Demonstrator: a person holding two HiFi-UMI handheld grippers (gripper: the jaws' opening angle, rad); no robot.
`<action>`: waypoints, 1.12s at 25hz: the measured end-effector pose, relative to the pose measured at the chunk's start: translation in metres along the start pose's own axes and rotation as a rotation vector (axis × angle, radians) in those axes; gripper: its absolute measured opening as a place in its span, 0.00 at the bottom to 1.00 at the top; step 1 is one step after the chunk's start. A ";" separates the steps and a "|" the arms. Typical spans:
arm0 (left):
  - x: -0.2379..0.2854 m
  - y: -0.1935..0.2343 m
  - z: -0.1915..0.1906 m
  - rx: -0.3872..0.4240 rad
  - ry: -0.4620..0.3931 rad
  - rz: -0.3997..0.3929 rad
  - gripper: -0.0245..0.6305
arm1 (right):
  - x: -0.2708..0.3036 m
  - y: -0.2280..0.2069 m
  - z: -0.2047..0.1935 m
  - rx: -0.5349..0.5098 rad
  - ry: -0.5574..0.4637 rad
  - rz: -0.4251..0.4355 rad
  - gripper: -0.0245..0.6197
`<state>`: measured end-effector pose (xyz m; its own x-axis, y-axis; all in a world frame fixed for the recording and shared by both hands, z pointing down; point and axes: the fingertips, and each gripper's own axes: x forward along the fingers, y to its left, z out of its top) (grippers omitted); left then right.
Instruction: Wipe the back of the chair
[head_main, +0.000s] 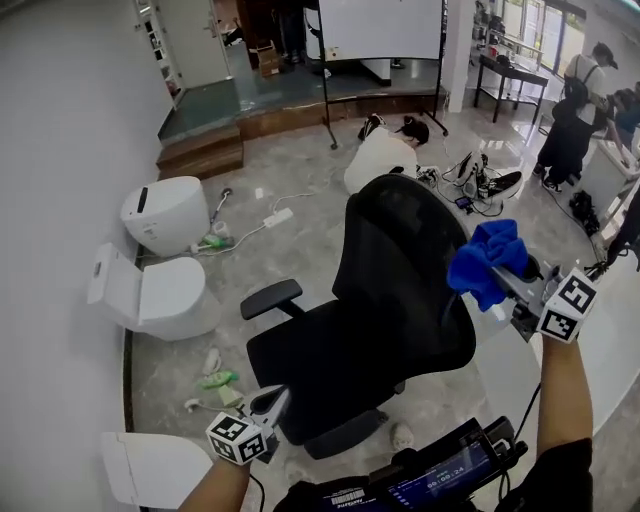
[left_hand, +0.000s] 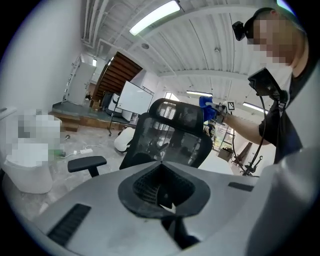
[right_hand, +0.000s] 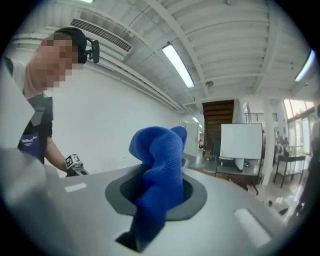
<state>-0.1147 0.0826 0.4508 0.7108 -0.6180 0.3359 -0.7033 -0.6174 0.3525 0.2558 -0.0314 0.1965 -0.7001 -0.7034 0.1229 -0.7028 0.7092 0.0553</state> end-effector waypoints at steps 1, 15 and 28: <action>0.017 -0.011 0.008 -0.013 -0.014 0.022 0.04 | 0.016 -0.025 0.015 -0.023 -0.013 0.016 0.15; 0.087 -0.126 0.013 -0.115 -0.096 0.183 0.04 | 0.062 -0.027 -0.017 -0.254 0.222 0.444 0.15; 0.105 -0.095 0.028 -0.156 -0.104 0.241 0.04 | 0.086 -0.157 -0.041 0.306 -0.118 0.334 0.15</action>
<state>0.0266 0.0629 0.4278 0.5130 -0.7892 0.3376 -0.8358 -0.3697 0.4058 0.3112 -0.2016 0.2392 -0.8916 -0.4518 -0.0302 -0.4287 0.8637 -0.2649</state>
